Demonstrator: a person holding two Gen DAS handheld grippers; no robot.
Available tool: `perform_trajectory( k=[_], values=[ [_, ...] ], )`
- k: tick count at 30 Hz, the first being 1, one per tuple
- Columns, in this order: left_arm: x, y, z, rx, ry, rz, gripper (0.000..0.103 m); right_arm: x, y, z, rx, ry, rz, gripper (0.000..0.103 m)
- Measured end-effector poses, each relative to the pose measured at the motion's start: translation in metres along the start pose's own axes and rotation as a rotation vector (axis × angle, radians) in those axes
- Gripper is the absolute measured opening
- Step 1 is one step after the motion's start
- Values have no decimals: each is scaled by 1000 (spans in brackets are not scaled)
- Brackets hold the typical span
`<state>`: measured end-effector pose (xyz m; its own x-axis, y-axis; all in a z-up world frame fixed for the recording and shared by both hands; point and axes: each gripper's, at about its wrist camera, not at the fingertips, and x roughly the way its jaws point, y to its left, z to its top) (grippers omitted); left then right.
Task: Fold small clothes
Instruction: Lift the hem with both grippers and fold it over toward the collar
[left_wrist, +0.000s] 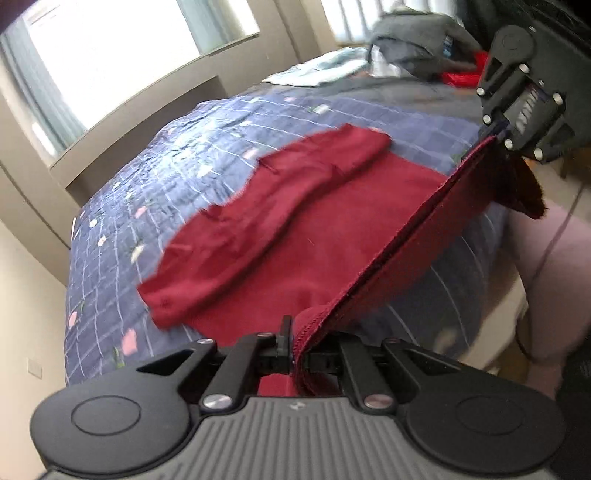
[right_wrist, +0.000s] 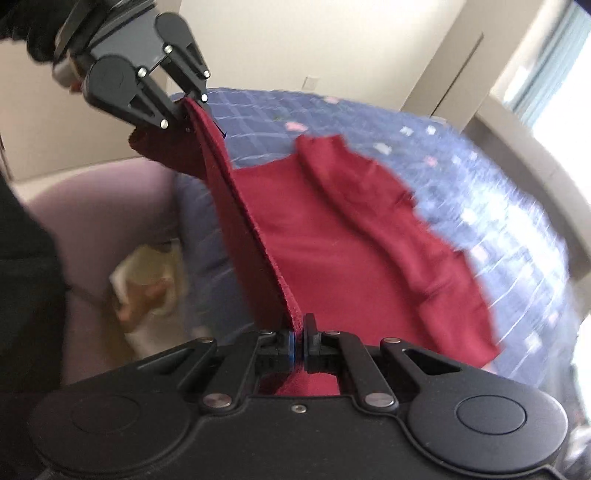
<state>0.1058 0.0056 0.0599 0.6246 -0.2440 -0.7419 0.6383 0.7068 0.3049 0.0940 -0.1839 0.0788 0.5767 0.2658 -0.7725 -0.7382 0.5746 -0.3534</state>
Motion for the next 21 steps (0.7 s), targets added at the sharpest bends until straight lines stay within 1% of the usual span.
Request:
perform_trajectory(
  k=[2, 4, 7, 8, 10, 11, 13, 16, 21],
  values=[
    [7, 29, 23, -88, -13, -40, 5, 7, -26, 10, -24, -9, -48, 3],
    [17, 55, 45, -150, -24, -63, 5, 13, -52, 17, -28, -19, -86, 3],
    [36, 90, 77, -184, -27, -69, 5, 35, -92, 31, -50, -30, -161, 4],
    [46, 102, 88, -194, -17, -82, 5, 43, -102, 33, -55, -32, -182, 4],
    [65, 121, 105, -221, -25, -55, 5, 62, -124, 34, -48, -50, -229, 4],
    [79, 130, 114, -240, -26, -47, 5, 73, -137, 35, -25, -52, -242, 4],
    [108, 149, 128, -278, -24, -39, 6, 96, -162, 36, 25, -54, -250, 4],
    [155, 172, 139, -340, 17, -46, 6, 131, -196, 32, 81, -46, -234, 4],
    [226, 210, 137, -436, 92, -82, 8, 199, -240, 25, 147, -4, -182, 5]
  ],
)
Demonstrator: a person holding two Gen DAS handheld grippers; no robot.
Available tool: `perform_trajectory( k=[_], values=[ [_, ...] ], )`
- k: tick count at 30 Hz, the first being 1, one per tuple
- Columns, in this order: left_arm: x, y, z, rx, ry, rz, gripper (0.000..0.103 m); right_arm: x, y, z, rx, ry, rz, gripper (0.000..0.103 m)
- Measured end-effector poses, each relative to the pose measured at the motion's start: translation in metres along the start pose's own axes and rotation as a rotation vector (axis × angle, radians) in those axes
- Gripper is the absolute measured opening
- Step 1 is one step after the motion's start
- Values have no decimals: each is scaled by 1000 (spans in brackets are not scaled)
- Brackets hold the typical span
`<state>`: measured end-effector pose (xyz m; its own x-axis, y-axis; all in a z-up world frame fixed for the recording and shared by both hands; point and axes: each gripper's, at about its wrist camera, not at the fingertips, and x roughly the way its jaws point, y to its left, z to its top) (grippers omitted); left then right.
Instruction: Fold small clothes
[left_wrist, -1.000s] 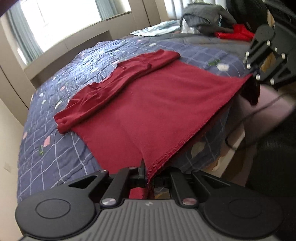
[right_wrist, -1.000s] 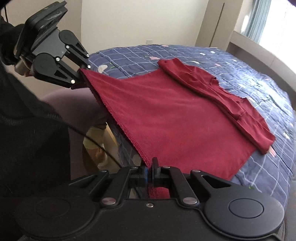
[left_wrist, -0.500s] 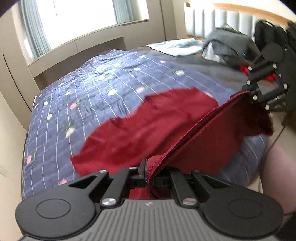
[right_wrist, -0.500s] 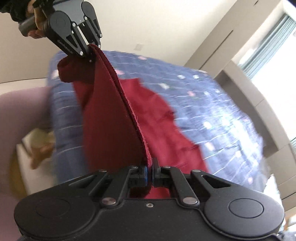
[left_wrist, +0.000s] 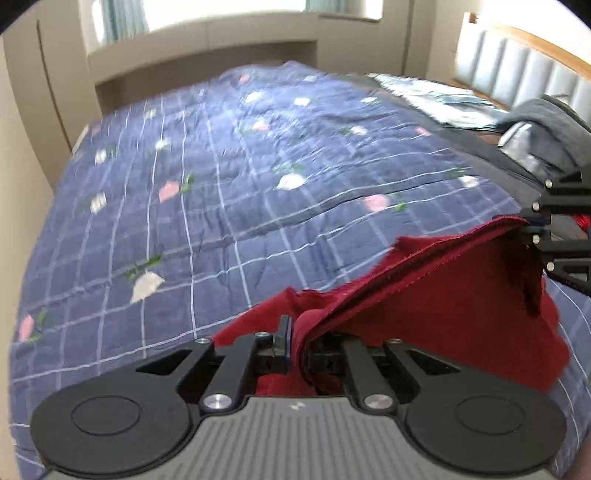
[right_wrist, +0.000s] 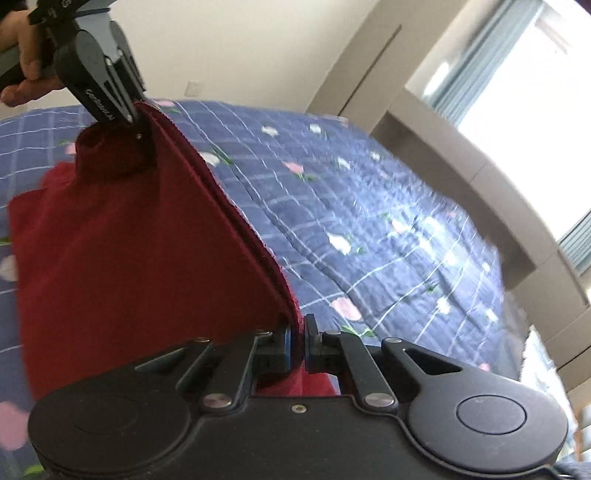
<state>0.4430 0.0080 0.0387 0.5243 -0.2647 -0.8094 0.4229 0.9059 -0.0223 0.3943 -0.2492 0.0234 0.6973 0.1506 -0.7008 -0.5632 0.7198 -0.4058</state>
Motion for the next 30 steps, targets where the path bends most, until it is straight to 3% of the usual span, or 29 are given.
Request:
perform_trajectory(
  k=[6, 8, 9, 12, 13, 17, 19, 22, 26, 30],
  values=[
    [62, 33, 4, -75, 87, -51, 24, 77, -10, -9, 63, 73, 64, 15],
    [75, 39, 2, -80, 95, -58, 41, 87, -10, -16, 100, 85, 77, 23],
    [79, 41, 3, -80, 96, -54, 54, 92, -12, -18, 119, 85, 85, 26],
    [82, 49, 5, -76, 68, -50, 83, 99, -22, -25, 190, 78, 80, 50],
    [80, 54, 6, -81, 49, -50, 90, 101, -27, -27, 220, 78, 70, 64],
    [67, 73, 13, -150, -31, -90, 99, 104, -49, -34, 369, 81, 30, 96],
    [61, 84, 16, -201, -60, -121, 102, 105, -59, -37, 449, 75, 13, 103],
    [59, 92, 20, -230, -47, -117, 102, 106, -68, -40, 561, 68, 31, 102],
    [64, 92, 21, -226, 28, -90, 102, 107, -62, -31, 560, 94, 28, 102],
    [51, 94, 21, -273, -52, -36, 102, 103, -72, -30, 686, 84, 67, 102]
  ],
)
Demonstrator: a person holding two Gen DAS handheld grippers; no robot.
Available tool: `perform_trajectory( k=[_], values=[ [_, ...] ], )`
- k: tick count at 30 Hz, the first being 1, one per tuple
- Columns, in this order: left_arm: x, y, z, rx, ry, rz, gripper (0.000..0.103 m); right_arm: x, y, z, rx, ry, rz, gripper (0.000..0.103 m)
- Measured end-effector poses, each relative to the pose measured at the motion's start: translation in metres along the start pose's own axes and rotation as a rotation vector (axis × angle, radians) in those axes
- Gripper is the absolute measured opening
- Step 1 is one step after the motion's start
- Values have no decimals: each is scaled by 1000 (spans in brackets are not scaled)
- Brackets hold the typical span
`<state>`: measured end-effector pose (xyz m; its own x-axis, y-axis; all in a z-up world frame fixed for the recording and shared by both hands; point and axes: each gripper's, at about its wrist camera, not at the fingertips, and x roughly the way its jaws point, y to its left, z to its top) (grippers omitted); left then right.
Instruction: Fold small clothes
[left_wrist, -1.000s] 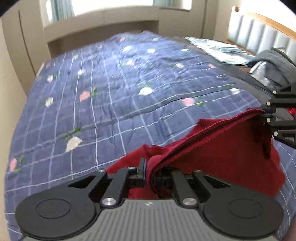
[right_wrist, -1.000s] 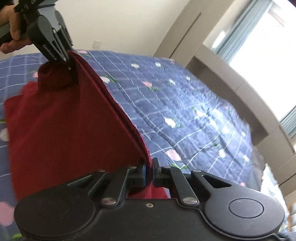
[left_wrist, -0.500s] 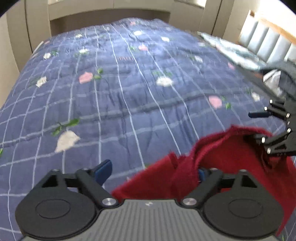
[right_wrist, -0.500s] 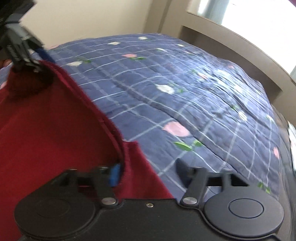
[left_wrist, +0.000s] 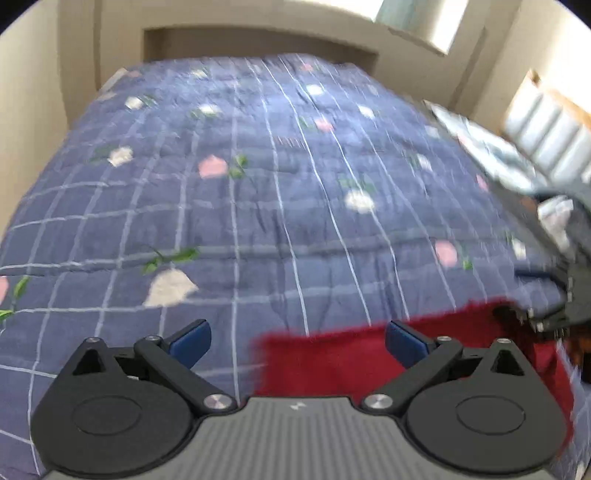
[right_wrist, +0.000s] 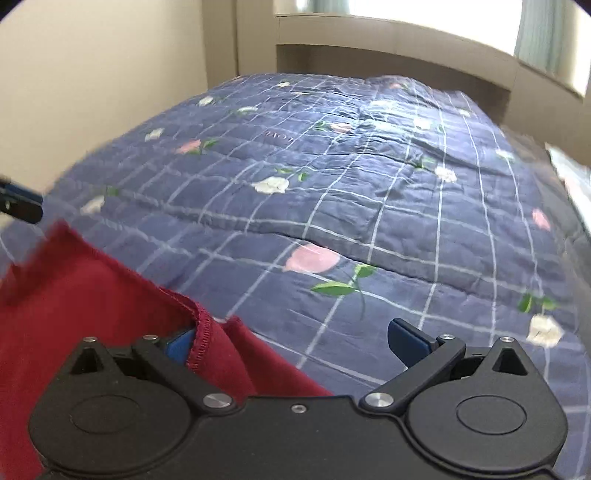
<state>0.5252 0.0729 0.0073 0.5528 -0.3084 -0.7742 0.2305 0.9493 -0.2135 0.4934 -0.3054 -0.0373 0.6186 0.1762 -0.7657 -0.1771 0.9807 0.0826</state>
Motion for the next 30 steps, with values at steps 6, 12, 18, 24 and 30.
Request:
perform_trajectory(
  k=[6, 12, 18, 24, 30],
  values=[
    [-20, 6, 2, -133, -120, 33, 102, -28, 0, 5, 8, -105, -11, 102],
    [-18, -23, -46, -48, -196, 147, 102, -43, 25, -41, -118, -75, 50, 102],
    [-10, -55, -112, 15, -216, 168, 103, -44, 58, -105, -319, -95, -19, 102],
    [7, -59, -149, -12, -223, 252, 103, -39, 28, -92, -213, -185, -153, 102],
    [17, -51, -167, -46, -273, 258, 103, -32, -63, -78, 161, -180, -300, 102]
  ],
)
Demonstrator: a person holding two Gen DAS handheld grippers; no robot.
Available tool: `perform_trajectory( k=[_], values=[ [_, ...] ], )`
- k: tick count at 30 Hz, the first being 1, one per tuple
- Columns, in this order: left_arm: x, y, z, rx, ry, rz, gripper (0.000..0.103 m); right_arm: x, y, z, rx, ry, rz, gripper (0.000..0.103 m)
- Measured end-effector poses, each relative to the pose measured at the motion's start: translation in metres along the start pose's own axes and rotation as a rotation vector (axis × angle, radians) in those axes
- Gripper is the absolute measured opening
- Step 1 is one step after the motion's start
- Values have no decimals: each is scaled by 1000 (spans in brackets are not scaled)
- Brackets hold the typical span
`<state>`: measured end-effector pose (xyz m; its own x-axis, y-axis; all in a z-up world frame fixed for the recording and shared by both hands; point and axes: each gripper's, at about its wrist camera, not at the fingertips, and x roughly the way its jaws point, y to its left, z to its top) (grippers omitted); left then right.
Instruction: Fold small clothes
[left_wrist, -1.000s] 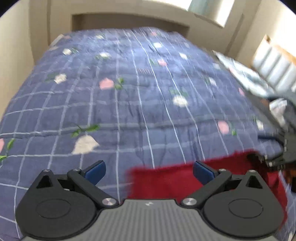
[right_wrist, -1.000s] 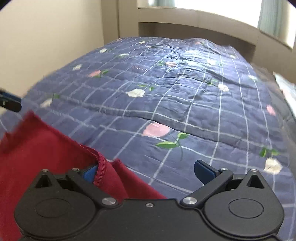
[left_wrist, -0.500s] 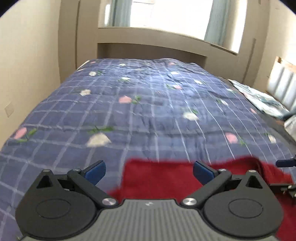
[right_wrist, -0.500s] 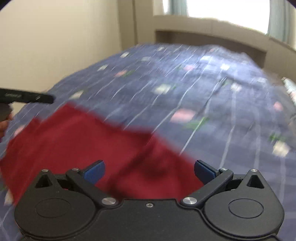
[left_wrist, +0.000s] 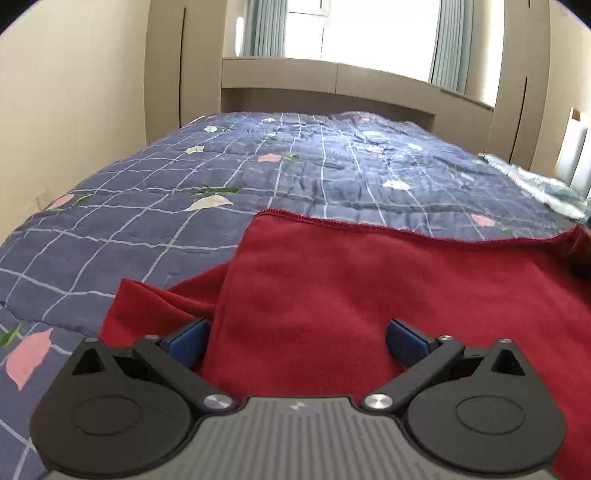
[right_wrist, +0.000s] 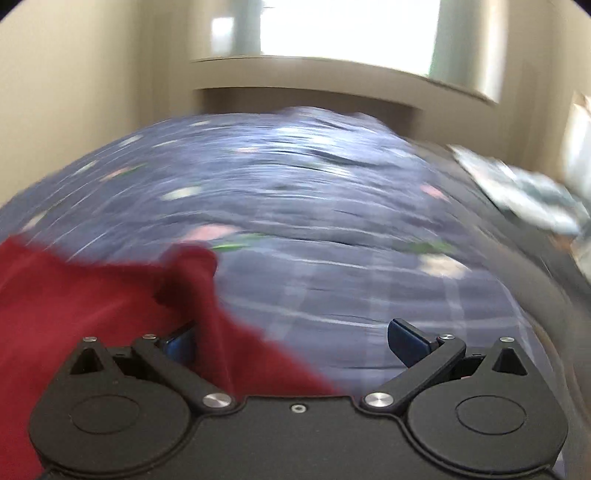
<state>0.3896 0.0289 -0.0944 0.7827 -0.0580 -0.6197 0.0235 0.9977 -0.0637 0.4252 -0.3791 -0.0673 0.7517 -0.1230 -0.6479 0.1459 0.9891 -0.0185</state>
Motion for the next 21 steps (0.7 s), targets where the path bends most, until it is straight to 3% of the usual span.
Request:
perform_trajectory(
  k=[4, 11, 14, 18, 21],
  values=[
    [0, -2, -2, 7, -1, 5, 103, -11, -25, -2, 166, 31, -7, 102],
    [0, -1, -2, 8, -2, 7, 103, -53, 31, -28, -68, -17, 52, 102],
    [0, -2, -2, 9, -3, 8, 103, -50, 52, -45, -159, 23, 27, 102],
    [0, -2, -2, 9, -3, 8, 103, -62, 50, -50, -57, 31, -14, 102],
    [0, -1, -1, 7, 1, 8, 103, -92, 56, -49, -52, -38, -31, 102]
  ],
)
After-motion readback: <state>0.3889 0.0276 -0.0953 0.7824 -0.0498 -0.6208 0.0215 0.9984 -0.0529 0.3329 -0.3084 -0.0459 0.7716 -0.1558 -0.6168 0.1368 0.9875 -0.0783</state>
